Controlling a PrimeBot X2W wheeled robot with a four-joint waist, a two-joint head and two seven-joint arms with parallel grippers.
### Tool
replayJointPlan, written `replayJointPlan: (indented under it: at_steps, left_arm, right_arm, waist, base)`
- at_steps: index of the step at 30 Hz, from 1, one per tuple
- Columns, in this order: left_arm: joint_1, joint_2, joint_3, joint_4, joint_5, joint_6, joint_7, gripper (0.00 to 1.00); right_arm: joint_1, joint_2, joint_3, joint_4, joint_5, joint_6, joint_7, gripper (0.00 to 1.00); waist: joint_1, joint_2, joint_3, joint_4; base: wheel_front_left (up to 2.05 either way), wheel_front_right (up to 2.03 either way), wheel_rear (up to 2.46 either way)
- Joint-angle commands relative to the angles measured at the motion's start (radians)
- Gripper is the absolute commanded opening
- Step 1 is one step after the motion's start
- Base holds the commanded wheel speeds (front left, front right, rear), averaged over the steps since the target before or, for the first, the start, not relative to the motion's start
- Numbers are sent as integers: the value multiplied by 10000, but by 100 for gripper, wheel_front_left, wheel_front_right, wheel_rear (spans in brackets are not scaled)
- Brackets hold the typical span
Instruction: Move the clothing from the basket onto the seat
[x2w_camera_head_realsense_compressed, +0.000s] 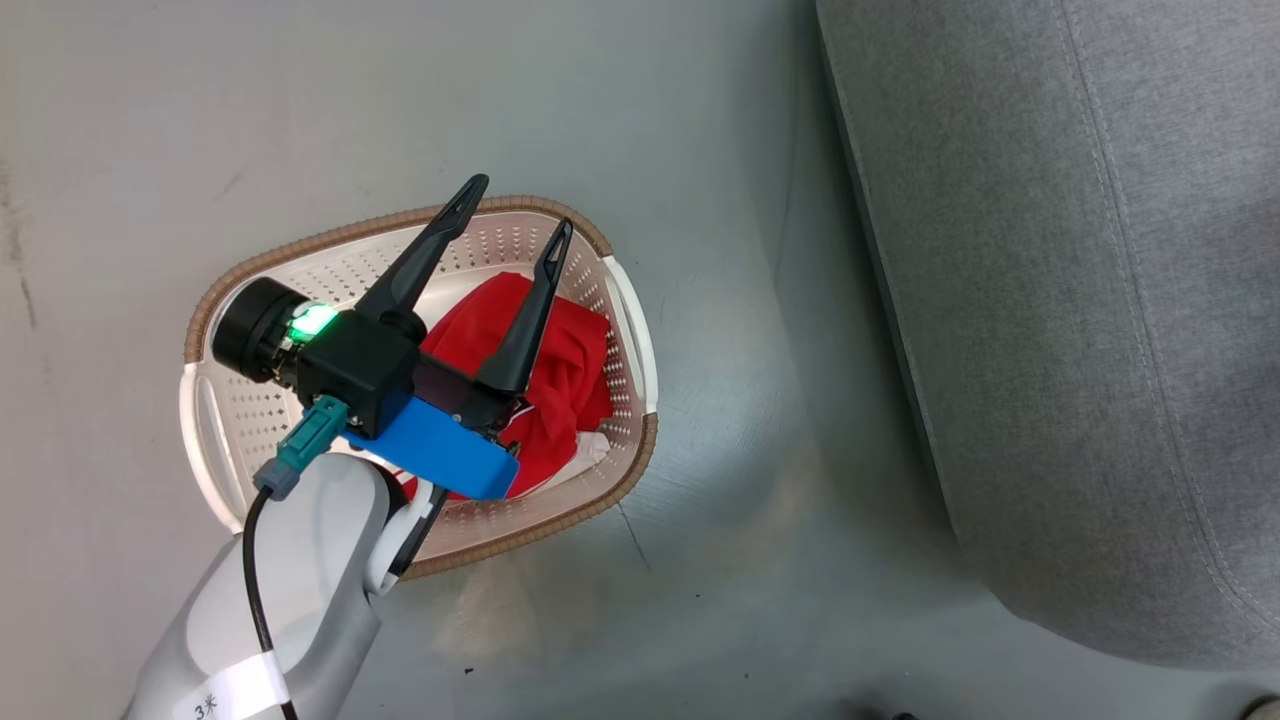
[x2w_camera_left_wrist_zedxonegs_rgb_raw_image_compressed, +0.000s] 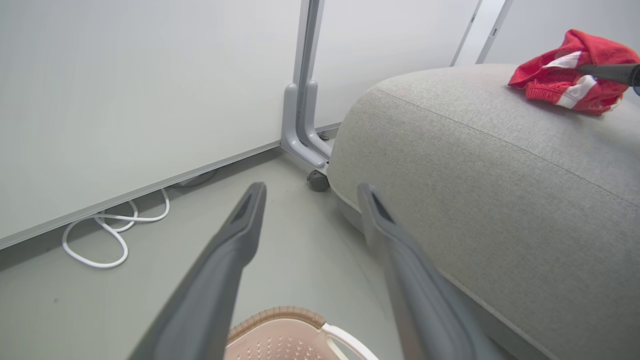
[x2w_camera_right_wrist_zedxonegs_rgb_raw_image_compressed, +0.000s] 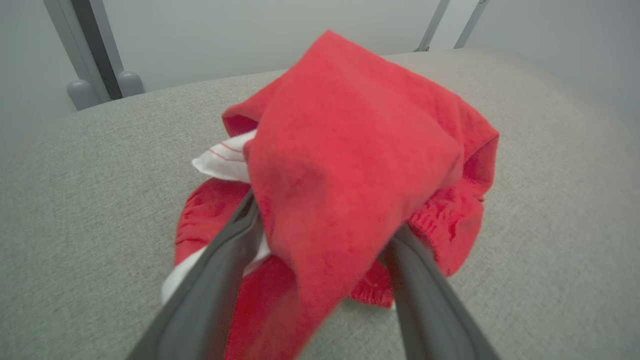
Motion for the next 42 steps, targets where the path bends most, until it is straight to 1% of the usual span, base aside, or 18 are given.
replayJointPlan:
  at_steps: [1, 9, 14, 19, 24, 26, 27, 28, 30, 33, 37, 42]
  left_arm:
    - [-124, -11, 68, -65, 30, -26, -30, 100]
    - [274, -367, 146, 89, -112, -26, -30, 100]
    - [714, -762, 324, 301, -287, -26, -30, 100]
    - [1428, -1159, 782, 544, -484, -26, -30, 100]
    - [2221, -1386, 1389, 645, -583, -26, -30, 100]
    - [2529, -1491, 1592, 707, -556, -26, -30, 100]
    - [2874, -1562, 1830, 783, -523, -26, -30, 100]
    - [3027, -1587, 1936, 813, -500, -26, -30, 100]
    - [3338, -1667, 2167, 885, -479, -26, -32, 100]
    - [3750, -1758, 2486, 970, -416, -26, -30, 100]
    - [4262, -1823, 3029, 1034, -331, -26, -29, 100]
    - [4724, -1911, 3520, 1073, -192, -26, -30, 100]
  right_arm:
    - [-87, -55, 53, 47, -63, 1, -83, 100]
    - [473, 69, 250, -152, -241, 1, -215, 100]
    - [1187, 215, 353, -504, -284, 1, -184, 100]
    - [2046, 536, 679, -1137, -360, 1, 0, 100]
    - [3003, 1113, 1158, -2145, -465, 1, 211, 100]
    - [3406, 1247, 1491, -2528, -525, 1, 312, 100]
    - [3866, 1342, 1874, -2920, -549, 1, 405, 100]
    - [4063, 1428, 2054, -3130, -481, 1, 430, 100]
    - [4536, 1507, 2324, -3661, -435, 1, 340, 100]
    - [5312, 1748, 2738, -4434, -411, 1, 491, 100]
    - [6248, 1981, 3342, -5498, -338, 1, 865, 100]
    - [7221, 2252, 3814, -6615, -177, 1, 1268, 100]
  waist:
    - [0, 0, -77, -27]
    - [0, 0, -825, 54]
    - [0, 0, -1753, 243]
    - [0, 0, -2815, 427]
    - [0, 0, -3765, 598]
    - [0, 0, -4154, 710]
    - [0, 0, -4558, 844]
    - [0, 0, -4729, 907]
    - [0, 0, -5093, 1076]
    - [0, 0, -5593, 1331]
    - [0, 0, -6093, 1583]
    - [0, 0, -6460, 1936]
  base:
    - [0, 0, 0]
    - [0, 0, 0]
    - [0, 0, 0]
    - [0, 0, 0]
    - [0, 0, 0]
    - [0, 0, 0]
    - [0, 0, 0]
    - [0, 0, 0]
    - [0, 0, 0]
    - [0, 0, 0]
    - [0, 0, 0]
    - [0, 0, 0]
